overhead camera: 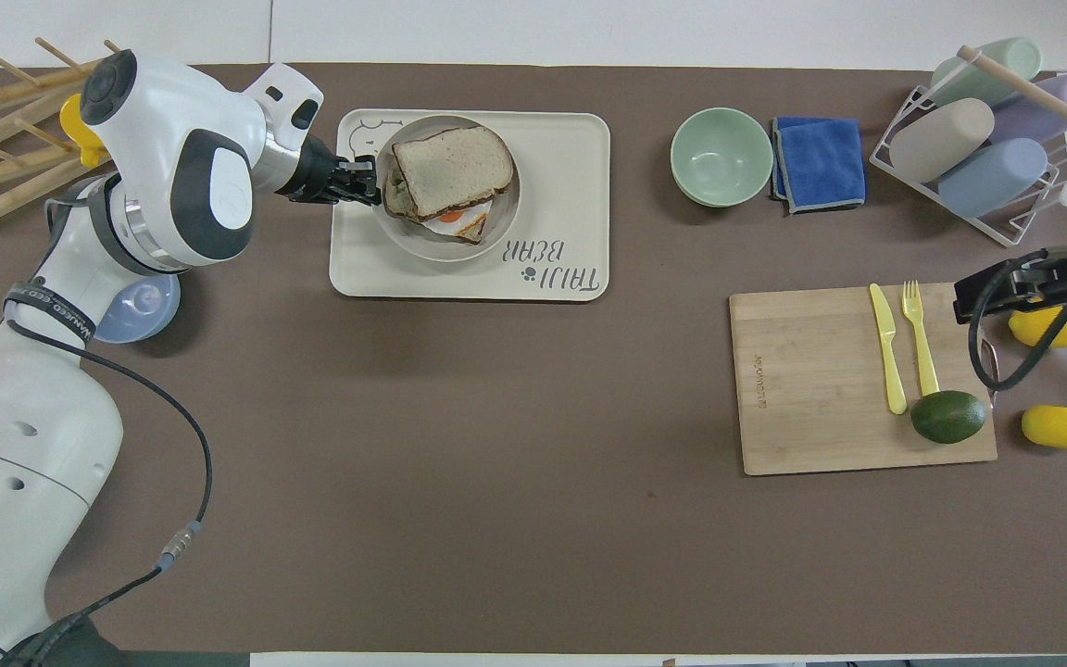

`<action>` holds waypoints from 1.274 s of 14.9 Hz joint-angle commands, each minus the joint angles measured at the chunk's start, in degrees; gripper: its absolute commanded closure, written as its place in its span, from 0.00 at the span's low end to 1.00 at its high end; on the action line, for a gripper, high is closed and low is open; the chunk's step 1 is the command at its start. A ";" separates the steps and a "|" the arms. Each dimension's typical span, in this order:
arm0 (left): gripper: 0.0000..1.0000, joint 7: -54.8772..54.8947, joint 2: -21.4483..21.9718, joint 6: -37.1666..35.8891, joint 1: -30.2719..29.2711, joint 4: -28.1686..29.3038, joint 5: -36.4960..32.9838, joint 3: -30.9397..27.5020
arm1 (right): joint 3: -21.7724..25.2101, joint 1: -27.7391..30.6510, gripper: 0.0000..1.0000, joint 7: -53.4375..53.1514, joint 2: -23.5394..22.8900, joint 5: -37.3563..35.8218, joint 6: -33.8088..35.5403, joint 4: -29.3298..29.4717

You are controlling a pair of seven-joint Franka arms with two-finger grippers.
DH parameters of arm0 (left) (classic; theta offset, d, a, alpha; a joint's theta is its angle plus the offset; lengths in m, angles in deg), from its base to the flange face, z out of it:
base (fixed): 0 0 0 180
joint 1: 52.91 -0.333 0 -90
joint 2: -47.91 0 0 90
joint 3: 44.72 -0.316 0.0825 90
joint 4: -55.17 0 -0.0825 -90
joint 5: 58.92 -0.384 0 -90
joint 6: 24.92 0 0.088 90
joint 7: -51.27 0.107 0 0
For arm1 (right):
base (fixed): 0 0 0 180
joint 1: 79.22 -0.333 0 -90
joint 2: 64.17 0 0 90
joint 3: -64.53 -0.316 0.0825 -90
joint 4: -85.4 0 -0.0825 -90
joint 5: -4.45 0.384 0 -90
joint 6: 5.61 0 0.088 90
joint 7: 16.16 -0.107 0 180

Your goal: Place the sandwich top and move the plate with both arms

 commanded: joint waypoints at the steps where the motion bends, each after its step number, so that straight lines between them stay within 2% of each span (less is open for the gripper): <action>1: 1.00 4.18 0.41 1.92 0.48 1.28 0.29 -0.20 | -0.38 0.76 0.00 1.42 0.48 0.96 -0.31 -0.06; 2: 1.00 4.54 0.41 2.01 0.57 1.28 0.12 -0.29 | -0.38 0.76 0.00 1.59 0.48 1.05 -0.40 -0.06; 3: 0.93 4.54 0.41 2.01 0.74 1.28 0.20 -0.29 | -0.38 0.76 0.00 1.68 0.48 0.96 -0.40 -0.06; 4: 0.01 4.54 0.50 2.01 0.83 1.37 0.20 -0.29 | -0.47 0.76 0.00 1.86 0.48 0.87 -0.40 -0.06; 7: 0.00 4.54 0.85 -0.01 0.04 0.75 0.20 -0.47 | -0.47 0.76 0.00 3.53 0.48 0.53 -0.31 -0.06; 11: 0.00 3.76 6.90 -3.61 -1.80 1.63 0.29 -1.60 | -1.87 0.76 0.00 3.71 0.48 0.35 0.56 0.20; 13: 0.00 3.40 11.46 -6.76 -1.46 2.94 -0.58 -5.54 | -2.05 0.85 0.00 3.71 0.48 0.69 0.48 0.20; 16: 0.00 3.31 17.79 -14.93 -1.45 2.95 -11.98 -7.50 | -1.97 0.93 0.00 3.53 0.48 1.14 0.30 0.11; 19: 0.00 2.26 24.12 -23.81 -1.89 3.47 -16.66 -7.67 | -1.79 1.02 0.00 3.53 0.56 1.05 0.57 0.11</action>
